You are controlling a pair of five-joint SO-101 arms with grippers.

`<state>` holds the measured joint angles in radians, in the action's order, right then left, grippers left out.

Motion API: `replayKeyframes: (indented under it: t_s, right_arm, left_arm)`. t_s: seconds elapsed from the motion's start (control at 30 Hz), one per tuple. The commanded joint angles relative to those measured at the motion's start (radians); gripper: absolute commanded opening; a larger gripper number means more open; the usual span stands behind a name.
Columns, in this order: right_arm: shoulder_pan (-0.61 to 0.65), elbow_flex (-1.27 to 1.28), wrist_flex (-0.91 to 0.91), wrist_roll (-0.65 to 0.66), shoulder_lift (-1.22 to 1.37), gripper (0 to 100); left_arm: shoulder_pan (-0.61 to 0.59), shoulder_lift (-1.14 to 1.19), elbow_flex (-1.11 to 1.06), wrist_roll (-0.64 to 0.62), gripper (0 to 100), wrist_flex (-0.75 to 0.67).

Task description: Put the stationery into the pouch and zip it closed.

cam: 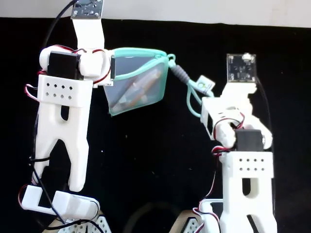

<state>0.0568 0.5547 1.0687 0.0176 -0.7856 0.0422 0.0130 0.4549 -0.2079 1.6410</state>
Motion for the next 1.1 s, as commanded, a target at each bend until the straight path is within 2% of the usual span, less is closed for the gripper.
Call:
replayKeyframes:
  t_s: [0.0, 0.1, 0.33, 0.53, 0.77, 1.07]
  right_arm:
    - [-0.010, -0.133, 0.064, 0.003, -0.028, 0.7]
    - [-0.010, -0.199, 0.099, 0.002, -0.028, 0.7]
    - [-0.008, -0.302, 0.099, -0.098, -0.028, 0.7]
    - [0.073, -0.374, 0.094, -0.199, -0.027, 0.7]
    - [0.091, -0.438, -0.058, -0.315, -0.028, 0.7]
    - [0.094, -0.443, -0.173, -0.353, -0.031, 0.7]
  left_arm:
    - [0.013, -0.002, -0.005, 0.009, 1, -0.014]
    - [0.013, -0.002, -0.005, 0.009, 1, -0.012]
    - [0.013, -0.002, -0.005, 0.009, 1, -0.015]
    - [0.013, -0.002, -0.005, 0.029, 1, -0.012]
    - [0.013, -0.002, -0.007, 0.043, 1, -0.008]
    - [0.013, -0.002, -0.007, 0.043, 1, -0.015]
